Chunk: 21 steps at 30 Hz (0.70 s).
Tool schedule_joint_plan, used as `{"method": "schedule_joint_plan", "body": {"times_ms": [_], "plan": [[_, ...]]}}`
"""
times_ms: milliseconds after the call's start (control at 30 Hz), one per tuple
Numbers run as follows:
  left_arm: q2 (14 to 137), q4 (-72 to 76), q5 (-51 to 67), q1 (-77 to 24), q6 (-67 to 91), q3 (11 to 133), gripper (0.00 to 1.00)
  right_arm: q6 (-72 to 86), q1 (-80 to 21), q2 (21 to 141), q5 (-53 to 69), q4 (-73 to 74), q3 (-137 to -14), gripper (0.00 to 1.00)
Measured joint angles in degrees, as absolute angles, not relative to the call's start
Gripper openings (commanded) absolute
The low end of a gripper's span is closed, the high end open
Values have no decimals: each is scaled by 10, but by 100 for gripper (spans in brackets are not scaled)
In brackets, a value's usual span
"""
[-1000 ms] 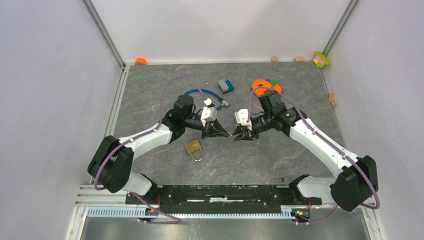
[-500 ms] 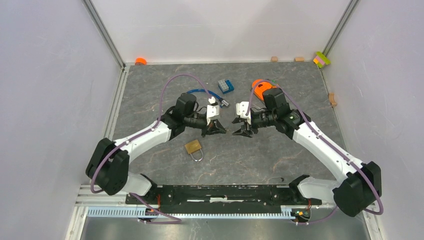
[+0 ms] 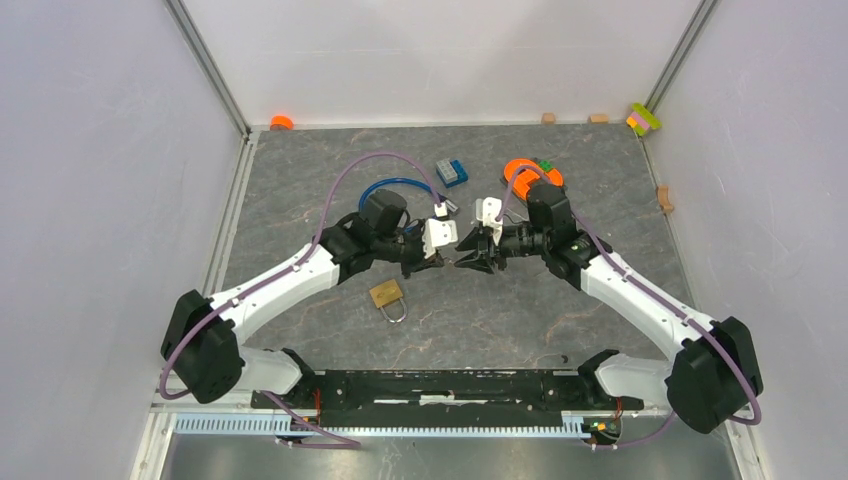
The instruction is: Unlock with the key
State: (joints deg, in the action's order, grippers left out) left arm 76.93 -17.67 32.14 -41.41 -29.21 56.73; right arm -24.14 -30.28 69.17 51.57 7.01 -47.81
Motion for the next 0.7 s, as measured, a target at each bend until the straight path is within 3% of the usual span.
{"method": "schedule_joint_plan", "body": {"times_ms": [700], "plan": [[763, -209, 271, -442, -297, 567, 2, -178, -305, 731, 559, -28, -451, 34]]}}
